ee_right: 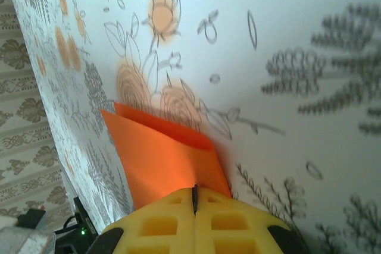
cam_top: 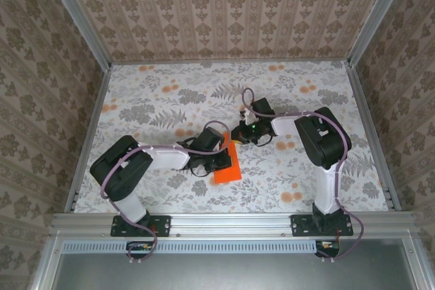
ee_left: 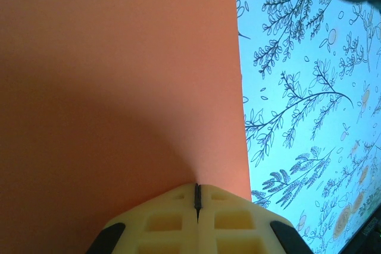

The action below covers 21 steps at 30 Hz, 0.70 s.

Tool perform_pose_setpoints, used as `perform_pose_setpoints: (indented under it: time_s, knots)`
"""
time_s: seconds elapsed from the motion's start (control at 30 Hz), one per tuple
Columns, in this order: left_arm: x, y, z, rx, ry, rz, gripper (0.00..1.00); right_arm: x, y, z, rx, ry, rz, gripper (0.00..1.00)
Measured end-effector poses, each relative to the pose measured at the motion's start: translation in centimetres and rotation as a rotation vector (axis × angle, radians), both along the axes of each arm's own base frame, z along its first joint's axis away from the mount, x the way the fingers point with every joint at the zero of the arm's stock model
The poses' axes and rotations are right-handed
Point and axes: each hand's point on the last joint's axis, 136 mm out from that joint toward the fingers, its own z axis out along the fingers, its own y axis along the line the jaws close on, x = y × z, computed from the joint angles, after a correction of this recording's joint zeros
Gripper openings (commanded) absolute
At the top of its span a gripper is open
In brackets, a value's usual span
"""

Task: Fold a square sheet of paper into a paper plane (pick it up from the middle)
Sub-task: Fold the square sheet of paper in half at the center of the table.

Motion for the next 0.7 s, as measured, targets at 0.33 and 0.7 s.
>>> perform_pose_setpoints:
  time_s: [0.33,0.7]
  knots:
    - [-0.3,0.9,0.2,0.029,-0.009,-0.016,0.01,3.9,-1.1,0.4,-0.043,-0.062,-0.075,0.06]
    - [3.0,5.7,5.5,0.009,-0.094,0.13,0.47,-1.9,-2.0,5.2,-0.131,-0.135,-0.046,0.3]
